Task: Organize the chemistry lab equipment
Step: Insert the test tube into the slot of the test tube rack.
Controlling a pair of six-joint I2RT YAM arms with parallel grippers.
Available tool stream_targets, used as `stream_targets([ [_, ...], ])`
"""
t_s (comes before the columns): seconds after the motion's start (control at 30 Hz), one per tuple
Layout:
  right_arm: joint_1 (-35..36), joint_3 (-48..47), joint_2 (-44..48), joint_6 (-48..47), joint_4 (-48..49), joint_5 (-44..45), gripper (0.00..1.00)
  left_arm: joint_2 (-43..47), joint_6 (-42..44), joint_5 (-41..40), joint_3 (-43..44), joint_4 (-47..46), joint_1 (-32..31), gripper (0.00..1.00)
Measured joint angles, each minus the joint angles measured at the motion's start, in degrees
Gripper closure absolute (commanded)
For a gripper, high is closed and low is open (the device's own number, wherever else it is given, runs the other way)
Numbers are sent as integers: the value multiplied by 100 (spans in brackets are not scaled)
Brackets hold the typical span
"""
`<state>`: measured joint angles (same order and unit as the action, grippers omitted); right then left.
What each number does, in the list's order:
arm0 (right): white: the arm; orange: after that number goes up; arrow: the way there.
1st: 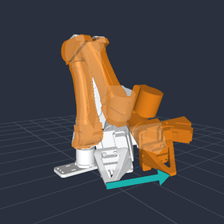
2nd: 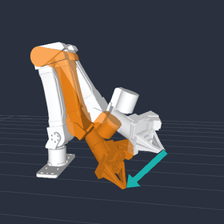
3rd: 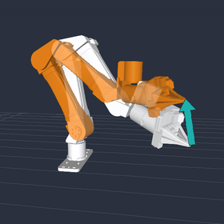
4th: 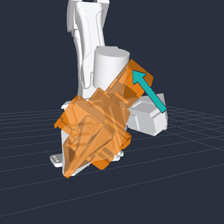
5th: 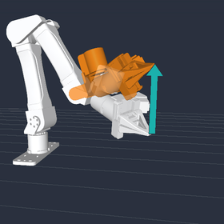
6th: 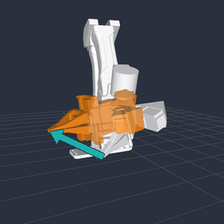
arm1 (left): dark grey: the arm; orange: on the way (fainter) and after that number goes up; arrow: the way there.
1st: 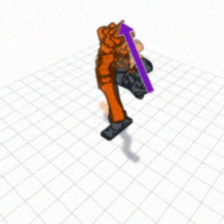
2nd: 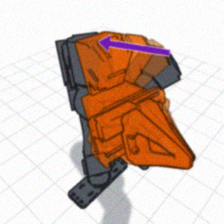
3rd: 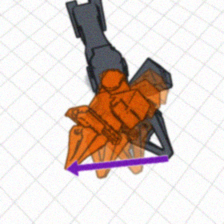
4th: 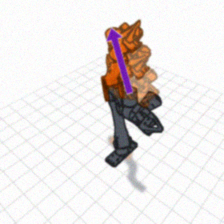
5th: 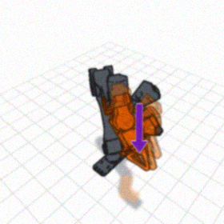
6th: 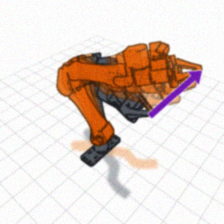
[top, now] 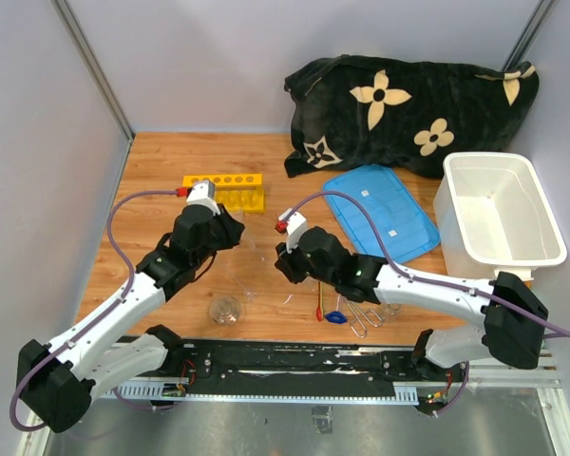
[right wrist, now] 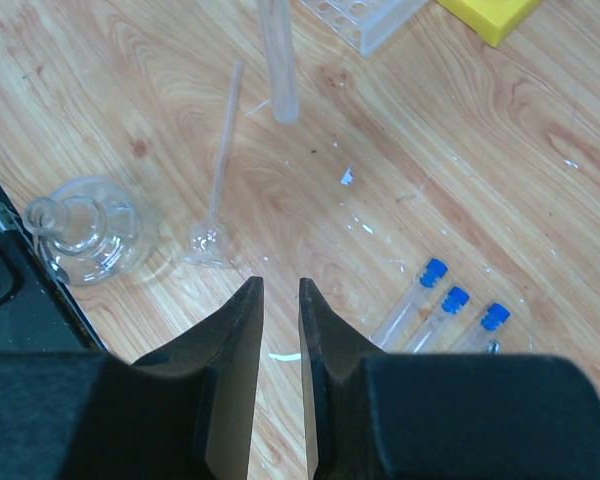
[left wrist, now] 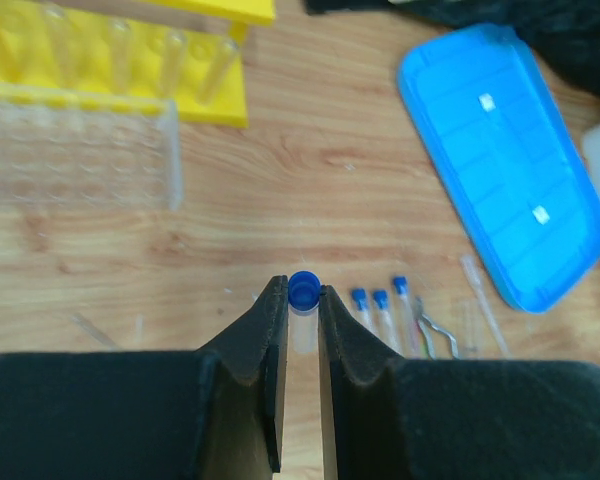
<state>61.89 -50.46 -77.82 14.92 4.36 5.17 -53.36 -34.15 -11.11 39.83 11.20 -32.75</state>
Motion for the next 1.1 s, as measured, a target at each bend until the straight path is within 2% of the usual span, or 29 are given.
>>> stream_targets([
  [0.33,0,678,785,2,-103,424,78,-278,1060,-1506,-11,-431,0,100],
  [0.53,-2,844,1029,0,-168,575,78,-431,1596,-2037,-369,-1497,0,100],
  [0.9,-306,1119,1379,-35,-179,586,79,-1547,2085,-2240,-634,-3047,0,100],
  [1.1,-601,1169,1408,-44,-173,476,79,-2140,2238,-2247,-599,-3447,0,100],
])
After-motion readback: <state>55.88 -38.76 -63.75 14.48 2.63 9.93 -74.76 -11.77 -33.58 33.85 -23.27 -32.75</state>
